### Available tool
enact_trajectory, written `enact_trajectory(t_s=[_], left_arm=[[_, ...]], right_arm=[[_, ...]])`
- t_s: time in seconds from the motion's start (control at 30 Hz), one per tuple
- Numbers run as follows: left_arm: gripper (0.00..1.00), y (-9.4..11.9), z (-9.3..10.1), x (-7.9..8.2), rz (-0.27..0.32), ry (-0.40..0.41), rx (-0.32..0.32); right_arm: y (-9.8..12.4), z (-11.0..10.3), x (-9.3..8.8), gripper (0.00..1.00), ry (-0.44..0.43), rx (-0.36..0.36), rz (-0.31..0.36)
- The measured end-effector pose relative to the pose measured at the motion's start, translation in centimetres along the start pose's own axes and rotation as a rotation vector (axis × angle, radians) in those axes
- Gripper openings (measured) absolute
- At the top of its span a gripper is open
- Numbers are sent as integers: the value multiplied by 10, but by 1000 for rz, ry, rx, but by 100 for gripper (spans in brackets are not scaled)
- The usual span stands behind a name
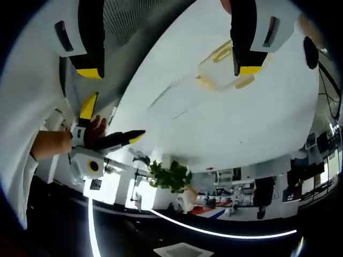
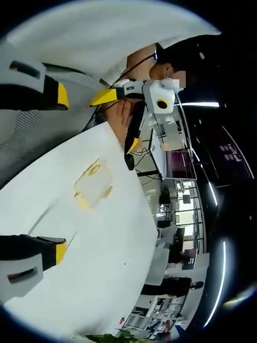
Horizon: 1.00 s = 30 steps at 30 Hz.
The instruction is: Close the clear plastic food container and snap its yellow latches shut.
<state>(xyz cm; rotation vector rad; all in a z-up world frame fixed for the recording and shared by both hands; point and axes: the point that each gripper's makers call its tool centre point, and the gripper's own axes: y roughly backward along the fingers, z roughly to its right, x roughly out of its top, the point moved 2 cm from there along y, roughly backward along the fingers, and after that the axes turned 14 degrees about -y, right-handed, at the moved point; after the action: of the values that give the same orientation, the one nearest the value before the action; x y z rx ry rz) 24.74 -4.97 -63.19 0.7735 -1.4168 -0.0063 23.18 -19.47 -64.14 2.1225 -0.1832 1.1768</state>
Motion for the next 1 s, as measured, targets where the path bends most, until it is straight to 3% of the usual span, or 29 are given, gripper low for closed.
enact_trajectory(t_s=[0.27,0.57,1.0], left_arm=[[96,6,-30,-1,-46,-113,-52],[95,5,-48,-19,-141,-178,-117],[90,9,-87,-43,-229,-339,-164]], right_arm=[[-23,6,23,96,91,32,-35],[-44,8,38,93,155,59,-65],[-74,22,35,83,288,53,-195]])
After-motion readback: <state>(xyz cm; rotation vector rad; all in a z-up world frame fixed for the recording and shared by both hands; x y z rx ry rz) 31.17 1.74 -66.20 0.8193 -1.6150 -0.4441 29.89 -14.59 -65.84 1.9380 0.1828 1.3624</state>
